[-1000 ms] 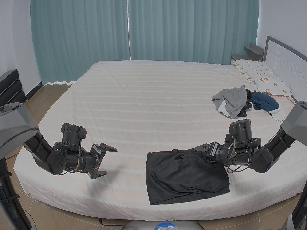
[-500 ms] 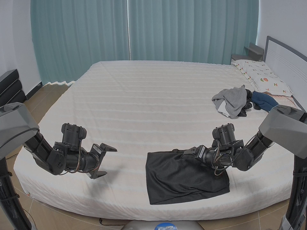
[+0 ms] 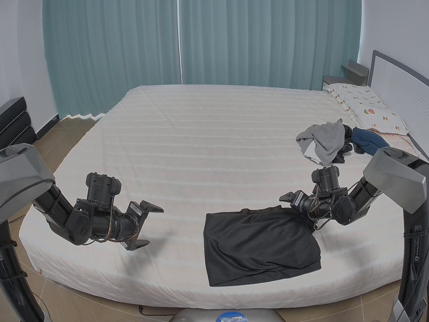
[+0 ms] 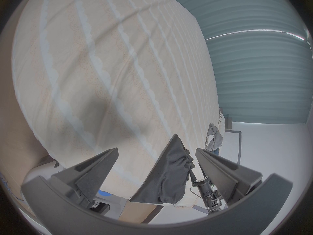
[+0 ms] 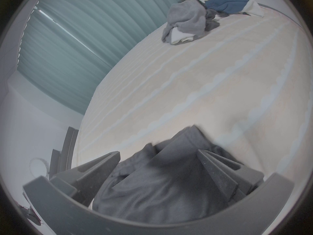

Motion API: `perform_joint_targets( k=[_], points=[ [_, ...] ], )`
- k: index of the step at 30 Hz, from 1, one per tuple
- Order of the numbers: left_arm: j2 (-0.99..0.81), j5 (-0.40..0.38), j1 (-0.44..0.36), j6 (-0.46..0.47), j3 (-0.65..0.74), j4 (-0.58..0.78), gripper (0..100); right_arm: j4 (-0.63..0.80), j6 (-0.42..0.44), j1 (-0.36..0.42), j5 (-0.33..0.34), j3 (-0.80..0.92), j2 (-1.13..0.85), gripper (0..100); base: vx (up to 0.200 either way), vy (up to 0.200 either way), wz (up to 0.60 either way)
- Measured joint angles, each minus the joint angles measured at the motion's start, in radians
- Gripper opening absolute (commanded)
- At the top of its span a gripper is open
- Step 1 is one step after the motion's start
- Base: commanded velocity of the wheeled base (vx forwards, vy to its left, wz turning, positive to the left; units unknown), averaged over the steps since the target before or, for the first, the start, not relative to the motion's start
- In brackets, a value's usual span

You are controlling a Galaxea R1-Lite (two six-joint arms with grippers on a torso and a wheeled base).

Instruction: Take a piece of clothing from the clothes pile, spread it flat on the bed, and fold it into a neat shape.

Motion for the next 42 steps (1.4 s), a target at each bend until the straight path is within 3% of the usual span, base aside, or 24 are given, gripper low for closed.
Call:
perform_joint_targets(
  k=[9, 17, 30, 38, 42],
  points=[
    [0.000, -0.001, 0.000, 0.000, -0.001, 0.000, 100, -0.086, -0.020, -0.062, 0.101, 0.043, -0.011, 100, 0.000, 0.000, 0.00],
    [0.001, -0.009, 0.006, -0.008, -0.026, 0.000, 100, -0.139, -0.017, -0.071, 0.133, 0.091, -0.019, 100, 0.000, -0.050, 0.00],
    [0.021, -0.005, -0.010, -0.002, -0.066, 0.000, 100, -0.158, -0.021, -0.068, 0.142, 0.106, -0.029, 100, 0.000, -0.200, 0.00],
    [0.024, 0.006, -0.019, 0.000, -0.080, -0.010, 100, -0.156, -0.019, -0.066, 0.141, 0.109, -0.031, 100, 0.000, 0.000, 0.00],
    [0.039, 0.074, -0.059, 0.031, -0.099, -0.014, 100, -0.156, -0.019, -0.060, 0.141, 0.110, -0.032, 100, 0.000, 0.000, 0.00]
  ],
)
